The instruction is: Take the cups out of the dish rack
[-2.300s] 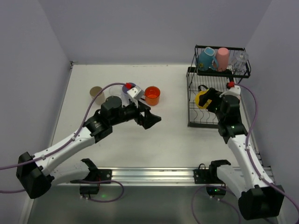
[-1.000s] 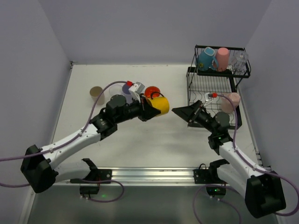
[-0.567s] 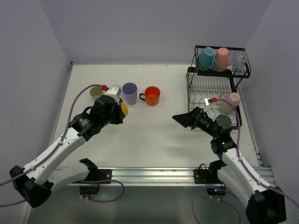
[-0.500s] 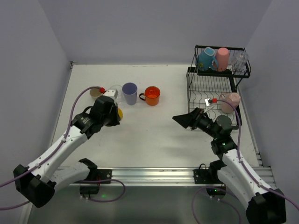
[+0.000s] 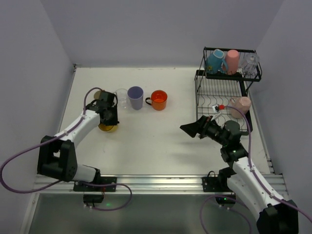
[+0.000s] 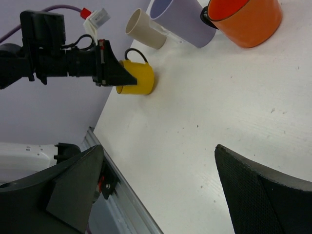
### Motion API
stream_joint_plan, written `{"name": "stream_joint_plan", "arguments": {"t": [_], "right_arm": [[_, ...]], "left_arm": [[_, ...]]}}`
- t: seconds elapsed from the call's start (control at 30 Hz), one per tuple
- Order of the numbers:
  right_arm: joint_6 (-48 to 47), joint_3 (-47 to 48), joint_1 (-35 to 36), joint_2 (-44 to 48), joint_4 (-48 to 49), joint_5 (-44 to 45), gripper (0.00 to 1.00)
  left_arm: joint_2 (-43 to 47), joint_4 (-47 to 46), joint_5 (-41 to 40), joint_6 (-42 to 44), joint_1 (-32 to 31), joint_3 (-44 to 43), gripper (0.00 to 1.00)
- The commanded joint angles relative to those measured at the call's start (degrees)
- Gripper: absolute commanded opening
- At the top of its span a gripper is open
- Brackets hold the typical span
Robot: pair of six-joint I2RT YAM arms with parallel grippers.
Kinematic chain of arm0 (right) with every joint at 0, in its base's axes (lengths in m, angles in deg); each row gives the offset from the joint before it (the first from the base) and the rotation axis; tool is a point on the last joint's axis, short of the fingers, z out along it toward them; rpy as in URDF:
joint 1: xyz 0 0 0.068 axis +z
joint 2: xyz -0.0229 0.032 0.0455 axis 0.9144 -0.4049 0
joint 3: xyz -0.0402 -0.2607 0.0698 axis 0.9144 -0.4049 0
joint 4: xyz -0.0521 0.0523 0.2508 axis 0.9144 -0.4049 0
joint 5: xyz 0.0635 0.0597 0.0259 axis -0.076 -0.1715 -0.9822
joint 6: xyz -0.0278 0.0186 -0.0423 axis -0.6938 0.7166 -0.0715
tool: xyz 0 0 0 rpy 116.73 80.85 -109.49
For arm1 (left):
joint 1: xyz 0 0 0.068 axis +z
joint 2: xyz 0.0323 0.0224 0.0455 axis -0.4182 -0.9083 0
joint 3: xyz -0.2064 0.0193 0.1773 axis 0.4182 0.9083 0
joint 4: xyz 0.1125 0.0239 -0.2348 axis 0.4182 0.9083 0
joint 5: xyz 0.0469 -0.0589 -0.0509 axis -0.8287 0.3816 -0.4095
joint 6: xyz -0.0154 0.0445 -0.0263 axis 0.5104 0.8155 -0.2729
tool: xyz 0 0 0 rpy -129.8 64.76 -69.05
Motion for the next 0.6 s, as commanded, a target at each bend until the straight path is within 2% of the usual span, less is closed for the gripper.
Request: {"name": "stream_joint_plan", "arguments": {"t": [0.0, 0.13, 0.17, 0.2, 0.27, 0.3, 0.33, 0.4, 0.57], "right_arm": [[-2.45, 2.41, 0.0, -0.35, -1.17, 0.51, 0.99], [-3.33, 2.68, 0.0, -1.14, -1.52, 0.78, 0.99], [-3.33, 2.77, 0.0, -1.58, -1.61, 0.78, 0.99], [-3.42, 2.94, 0.0, -1.76, -1.61, 0.95, 0.99], [-3.51, 3.47, -0.08, -1.85, -2.57, 1.56, 0.99], [-3.86, 3.73, -0.08, -1.67, -2.92, 1.92, 0.99], [-3.95, 3.99, 0.0, -1.5, -3.28, 2.27, 0.99], [-4.3, 4.87, 0.0, -0.71, -4.42, 3.23, 0.99], [-5.44, 7.77, 0.0, 0.52, -8.8, 5.7, 0.99]], "left_arm": [[-3.62, -4.18, 1.99, 4.88, 2.11, -5.15, 0.0], [-6.88, -3.82, 2.08, 5.94, 3.08, -7.44, 0.0], [-7.24, -3.82, 2.17, 5.94, 3.08, -7.8, 0.05], [-7.68, -3.91, 1.56, 5.94, 3.08, -8.15, 0.18], [-7.86, -3.82, 1.37, 5.86, 3.08, -8.24, 0.29], [-7.77, -3.73, 1.64, 5.94, 3.08, -8.06, 0.45], [-7.59, -3.56, 1.64, 5.86, 3.08, -7.54, 0.52], [-6.63, -3.64, 1.2, 5.94, 3.08, -7.01, 0.62], [-3.73, -3.38, 1.02, 6.03, 2.99, -6.3, 0.75]]}}
